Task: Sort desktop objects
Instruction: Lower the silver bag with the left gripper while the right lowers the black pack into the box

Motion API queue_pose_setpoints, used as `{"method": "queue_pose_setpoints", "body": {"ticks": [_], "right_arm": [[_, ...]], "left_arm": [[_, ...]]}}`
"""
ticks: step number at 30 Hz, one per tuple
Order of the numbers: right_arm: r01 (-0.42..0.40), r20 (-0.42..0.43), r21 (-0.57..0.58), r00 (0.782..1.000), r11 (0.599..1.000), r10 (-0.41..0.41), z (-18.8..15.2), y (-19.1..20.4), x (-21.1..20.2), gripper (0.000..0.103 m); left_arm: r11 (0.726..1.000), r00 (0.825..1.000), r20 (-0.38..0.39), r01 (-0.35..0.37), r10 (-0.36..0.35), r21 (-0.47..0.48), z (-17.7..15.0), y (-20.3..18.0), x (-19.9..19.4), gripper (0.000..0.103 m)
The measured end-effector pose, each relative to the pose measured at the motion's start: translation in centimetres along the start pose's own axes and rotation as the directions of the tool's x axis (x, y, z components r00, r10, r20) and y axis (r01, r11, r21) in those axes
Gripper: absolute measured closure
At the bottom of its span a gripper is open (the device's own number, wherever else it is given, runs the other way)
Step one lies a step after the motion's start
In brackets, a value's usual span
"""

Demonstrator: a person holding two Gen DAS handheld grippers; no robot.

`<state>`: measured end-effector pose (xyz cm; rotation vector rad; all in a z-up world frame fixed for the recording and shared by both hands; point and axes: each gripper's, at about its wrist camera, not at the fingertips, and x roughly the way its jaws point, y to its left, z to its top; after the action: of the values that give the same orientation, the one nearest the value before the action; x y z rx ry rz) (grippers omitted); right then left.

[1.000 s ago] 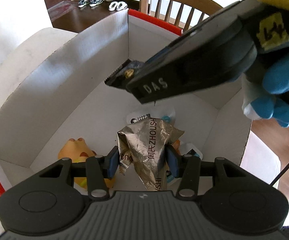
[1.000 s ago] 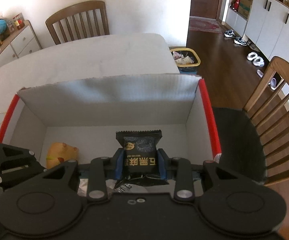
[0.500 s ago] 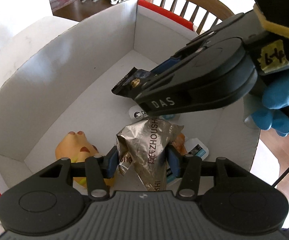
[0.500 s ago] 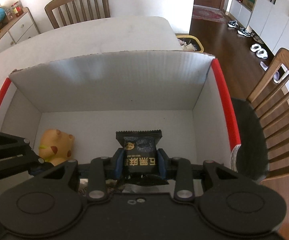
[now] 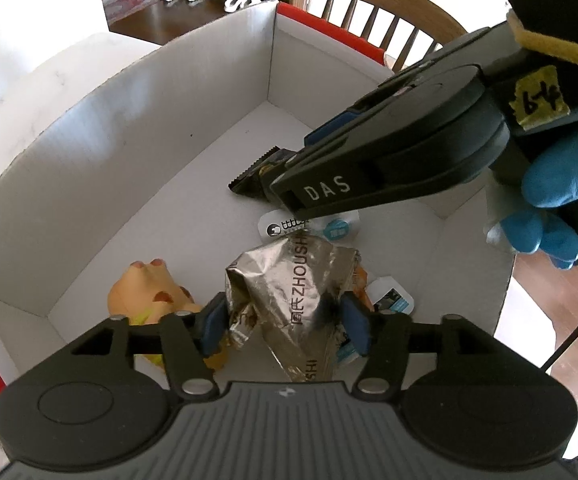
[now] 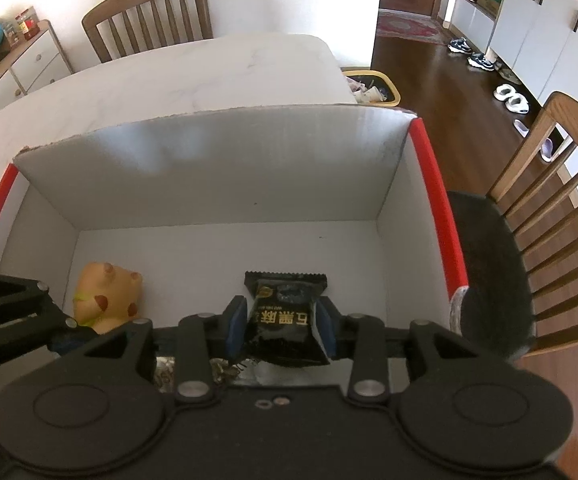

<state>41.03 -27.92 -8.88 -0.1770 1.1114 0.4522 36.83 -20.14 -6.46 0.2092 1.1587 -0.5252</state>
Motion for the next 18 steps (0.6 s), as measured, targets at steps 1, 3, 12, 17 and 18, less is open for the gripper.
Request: {"method": "queue_pose_setpoints", "body": {"ticks": [1, 3, 12, 17, 18], "right_arm": [[-0.001, 0.002, 0.004, 1.000, 1.000, 0.001, 0.0, -0.2, 0.0, 0.063], [-0.004, 0.006, 0.014, 1.000, 1.000, 0.004, -0.1, -0.3, -0.3, 0.059], [-0.033, 0.046, 0.016, 0.998, 0.999, 0.033, -0.7, 0.1, -2.8, 0.056], [-0.043, 0.069, 0.016, 0.997, 0.999, 0.042, -1.0, 0.5, -4.3, 0.056], [-0.046, 0.074, 0.014, 0.996, 0.999, 0.044, -1.0, 0.6, -4.7, 0.056]], "left_arm": [[1.000, 1.000, 0.003, -0.005, 0.005, -0.001, -0.1, 0.0, -0.1, 0.041], [1.000, 1.000, 0.009, -0.003, 0.003, -0.007, -0.1, -0.1, -0.5, 0.037], [0.999, 0.998, 0.054, 0.009, -0.008, -0.034, -0.7, 0.6, -2.1, 0.034], [0.999, 0.996, 0.090, 0.003, 0.000, -0.036, -0.8, 0.6, -3.2, 0.034], [0.999, 0.995, 0.099, 0.001, 0.002, -0.038, -0.9, 0.5, -3.7, 0.034]]}}
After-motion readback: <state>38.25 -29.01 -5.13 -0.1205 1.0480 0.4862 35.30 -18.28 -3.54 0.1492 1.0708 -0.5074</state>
